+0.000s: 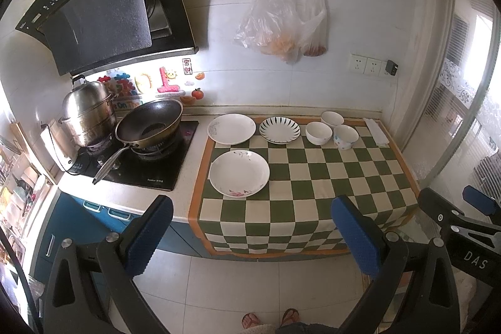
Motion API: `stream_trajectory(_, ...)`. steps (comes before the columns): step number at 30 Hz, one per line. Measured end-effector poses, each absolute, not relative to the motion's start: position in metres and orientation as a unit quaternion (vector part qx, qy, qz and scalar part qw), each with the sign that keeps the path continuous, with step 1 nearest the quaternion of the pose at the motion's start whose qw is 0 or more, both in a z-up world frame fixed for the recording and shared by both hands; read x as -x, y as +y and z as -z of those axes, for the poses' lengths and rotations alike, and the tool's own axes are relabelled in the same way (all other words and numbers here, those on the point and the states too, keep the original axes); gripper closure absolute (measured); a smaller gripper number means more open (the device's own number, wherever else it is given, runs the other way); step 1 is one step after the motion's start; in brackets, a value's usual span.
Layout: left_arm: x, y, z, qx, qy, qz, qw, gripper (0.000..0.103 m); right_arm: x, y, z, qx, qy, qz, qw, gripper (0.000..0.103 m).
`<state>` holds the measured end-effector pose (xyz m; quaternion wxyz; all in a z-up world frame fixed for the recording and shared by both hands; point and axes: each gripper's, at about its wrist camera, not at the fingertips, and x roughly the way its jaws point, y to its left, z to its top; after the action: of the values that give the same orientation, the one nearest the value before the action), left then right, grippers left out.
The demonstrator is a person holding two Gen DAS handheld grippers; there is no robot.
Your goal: Organize plates and bowls
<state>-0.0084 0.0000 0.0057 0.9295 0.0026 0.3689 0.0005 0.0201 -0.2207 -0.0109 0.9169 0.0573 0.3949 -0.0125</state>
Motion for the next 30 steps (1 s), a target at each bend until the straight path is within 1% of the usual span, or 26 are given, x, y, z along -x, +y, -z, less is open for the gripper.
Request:
stream_trajectory(12, 0.009, 0.0, -0.005, -0.003, 0.368, -0.001, 0.93, 0.0, -0.021, -0.219, 0.012, -0.058, 0.396, 0.011, 0.916, 0.0)
stream_trajectory(21, -0.007, 0.011, -0.007, -0.007, 0.369, 0.001, 0.929, 0.0, -0.025, -0.21, 0.018, -0.063, 0.401, 0.011, 0.914, 0.0)
stream_trajectory(25, -0.02, 0.017, 0.005, -0.016, 0.366, -0.003, 0.93, 0.0, -0.04, -0.196, 0.033, -0.066, 0.4, 0.011, 0.914, 0.0)
stream_trajectory(28, -0.037, 0.025, 0.024, -0.019, 0.376, -0.004, 0.927, 0.0, -0.054, -0.189, 0.049, -0.072, 0.396, -0.008, 0.915, 0.0)
stream_trajectory(30, -0.05, 0.035, 0.042, -0.019, 0.39, -0.006, 0.921, 0.0, -0.07, -0.177, 0.07, -0.084, 0.416, -0.023, 0.905, 0.0)
